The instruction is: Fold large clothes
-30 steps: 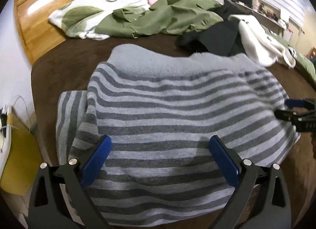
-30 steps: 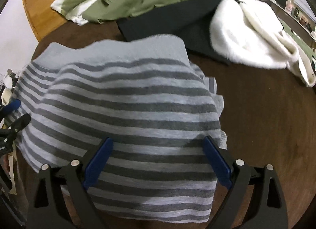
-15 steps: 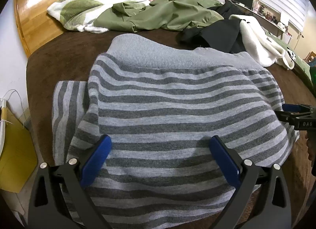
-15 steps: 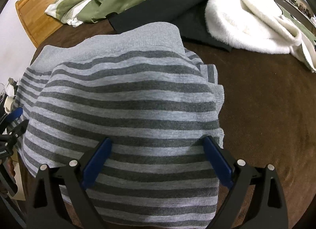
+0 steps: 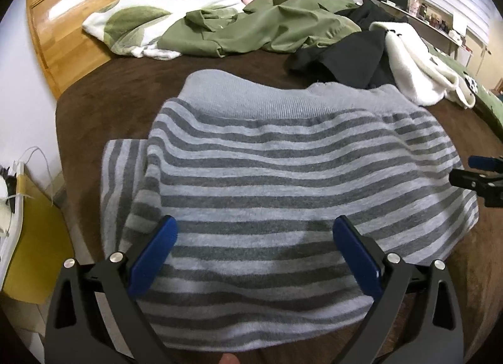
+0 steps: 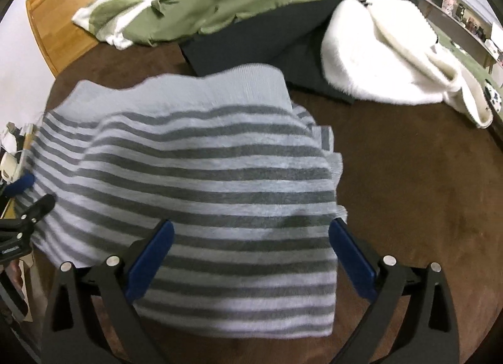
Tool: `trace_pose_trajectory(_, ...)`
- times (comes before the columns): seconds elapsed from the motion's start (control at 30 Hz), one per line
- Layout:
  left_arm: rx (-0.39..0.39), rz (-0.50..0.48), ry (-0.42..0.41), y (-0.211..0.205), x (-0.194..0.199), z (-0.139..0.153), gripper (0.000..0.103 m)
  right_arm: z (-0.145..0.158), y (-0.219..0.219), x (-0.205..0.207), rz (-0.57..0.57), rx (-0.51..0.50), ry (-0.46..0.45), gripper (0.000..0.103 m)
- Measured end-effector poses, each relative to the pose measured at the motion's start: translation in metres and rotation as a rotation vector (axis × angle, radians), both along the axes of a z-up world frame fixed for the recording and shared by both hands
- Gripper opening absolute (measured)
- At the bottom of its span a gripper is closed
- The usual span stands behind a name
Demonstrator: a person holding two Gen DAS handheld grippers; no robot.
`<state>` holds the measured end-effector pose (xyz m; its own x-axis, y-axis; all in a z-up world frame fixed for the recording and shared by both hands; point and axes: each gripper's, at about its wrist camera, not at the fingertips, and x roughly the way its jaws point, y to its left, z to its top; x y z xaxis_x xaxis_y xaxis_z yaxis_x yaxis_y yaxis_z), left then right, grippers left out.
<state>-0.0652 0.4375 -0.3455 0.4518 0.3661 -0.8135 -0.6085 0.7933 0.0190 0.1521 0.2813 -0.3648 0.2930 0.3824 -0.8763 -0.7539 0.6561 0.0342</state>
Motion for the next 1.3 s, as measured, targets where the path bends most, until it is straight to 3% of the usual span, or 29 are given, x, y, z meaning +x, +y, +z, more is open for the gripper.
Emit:
trace_pose_trajectory(0.23, 0.019, 0.014, -0.017, -0.009, -0.013, 0.027, 0.097, 0.027, -0.022, -0.031, 0.031, 0.035, -0.038, 0.097)
trace_pose_trajectory(0.37, 0.086, -0.019, -0.023, -0.025, -0.020, 0.040, 0.097, 0.033, -0.037, -0.040, 0.021, 0.084, -0.019, 0.097)
trace_pose_trajectory(0.67, 0.114, -0.025, -0.064, -0.051, -0.020, 0.050, 0.097, 0.044, -0.071, -0.052, -0.045, 0.149, -0.079, 0.097)
trace_pose_trajectory(0.93, 0.121, -0.014, -0.038, -0.083, -0.025, 0.069, 0.097, 0.068, -0.094, -0.062, -0.056, 0.160, -0.094, 0.097)
trace_pose_trajectory(1.1, 0.088, 0.027, -0.084, -0.092, -0.025, 0.106, 0.097, 0.102, -0.094, -0.072, -0.051, 0.165, -0.127, 0.097)
trace_pose_trajectory(1.3, 0.122, -0.004, -0.049, -0.115, -0.022, 0.158, 0.097, 0.149, -0.095, -0.088, -0.034, 0.167, -0.108, 0.097)
